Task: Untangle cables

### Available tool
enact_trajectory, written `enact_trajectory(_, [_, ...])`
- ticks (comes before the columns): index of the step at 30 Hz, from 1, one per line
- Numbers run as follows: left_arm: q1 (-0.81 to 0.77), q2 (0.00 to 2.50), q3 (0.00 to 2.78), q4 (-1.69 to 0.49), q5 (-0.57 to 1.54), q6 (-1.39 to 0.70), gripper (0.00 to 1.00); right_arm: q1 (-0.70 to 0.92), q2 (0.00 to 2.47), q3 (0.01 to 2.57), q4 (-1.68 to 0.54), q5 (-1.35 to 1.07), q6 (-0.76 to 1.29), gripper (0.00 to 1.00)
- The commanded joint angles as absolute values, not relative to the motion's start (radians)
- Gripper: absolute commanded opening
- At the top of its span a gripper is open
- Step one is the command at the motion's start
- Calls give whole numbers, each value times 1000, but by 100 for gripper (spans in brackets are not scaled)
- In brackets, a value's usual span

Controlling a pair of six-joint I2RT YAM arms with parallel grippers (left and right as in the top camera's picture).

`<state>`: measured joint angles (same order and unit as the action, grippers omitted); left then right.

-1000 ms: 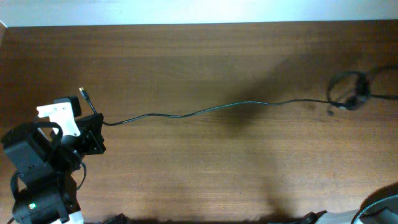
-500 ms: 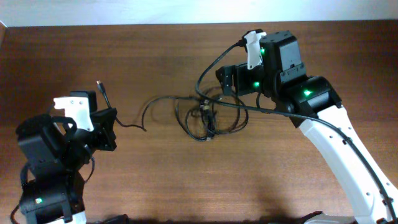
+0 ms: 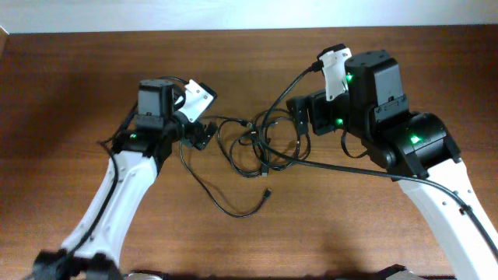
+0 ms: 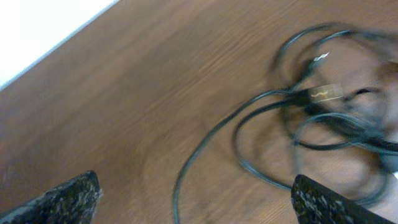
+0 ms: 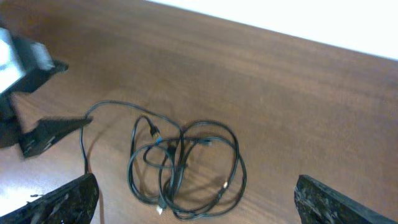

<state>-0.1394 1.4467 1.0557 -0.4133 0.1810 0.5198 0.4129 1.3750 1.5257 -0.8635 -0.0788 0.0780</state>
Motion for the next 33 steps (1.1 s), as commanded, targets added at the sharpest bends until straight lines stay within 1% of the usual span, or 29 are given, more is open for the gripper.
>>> enact_trajectory(1, [-142,1589,1068,-306,66,484,99,412,1364,1538,-901,-78,75,99])
enact_trajectory(3, [-142,1674,1068,-249,75,487,100,412,1364,1538,-924,-78,75,99])
enact_trajectory(5, [-144,1742,1068,-270,107,487,96,412,1364,1538,-926,-78,75,99])
enact_trajectory(8, [-144,1755,1068,-331,120,512,94,412,1364,1538,-928,-78,75,99])
enact_trajectory(9, [-144,1755,1068,-359,119,538,76,412,1364,1538,-929,-78,75,99])
enact_trajectory(10, [-144,1755,1068,-373,119,547,37,412,1364,1538,-932,-78,75,99])
enact_trajectory(11, [-144,1756,1068,-372,120,547,1,412,1364,1538,-933,-78,75,99])
enact_trajectory(13, [-150,1755,1068,-387,138,547,0,412,1364,1538,-938,-78,75,99])
enact_trajectory(14, [-168,1719,1106,-453,138,546,0,412,1364,1538,-939,-77,74,99])
enact_trajectory(18, [-281,1464,1475,-773,142,457,0,412,1364,1538,-936,-77,75,99])
enact_trajectory(19, [-318,1363,1602,-856,142,430,0,412,1364,1538,-936,-77,75,98])
enact_trajectory(23, [-334,1208,1624,-870,142,405,0,412,1367,1537,-939,-86,74,99])
enact_trajectory(25, [-334,1201,1623,-871,141,405,0,412,1386,1537,-939,-162,74,99])
enact_trajectory(28, [-333,1204,1641,-860,138,403,0,412,1446,1537,-937,-176,68,98])
enact_trajectory(29, [-333,1204,1683,-842,139,343,0,412,1478,1537,-935,-172,59,99])
enact_trajectory(31, [-334,1204,1826,-832,195,149,0,411,1514,1537,-902,-164,59,99])
enact_trajectory(33, [-334,1203,1916,-832,260,80,0,377,1493,1550,-858,-162,59,99])
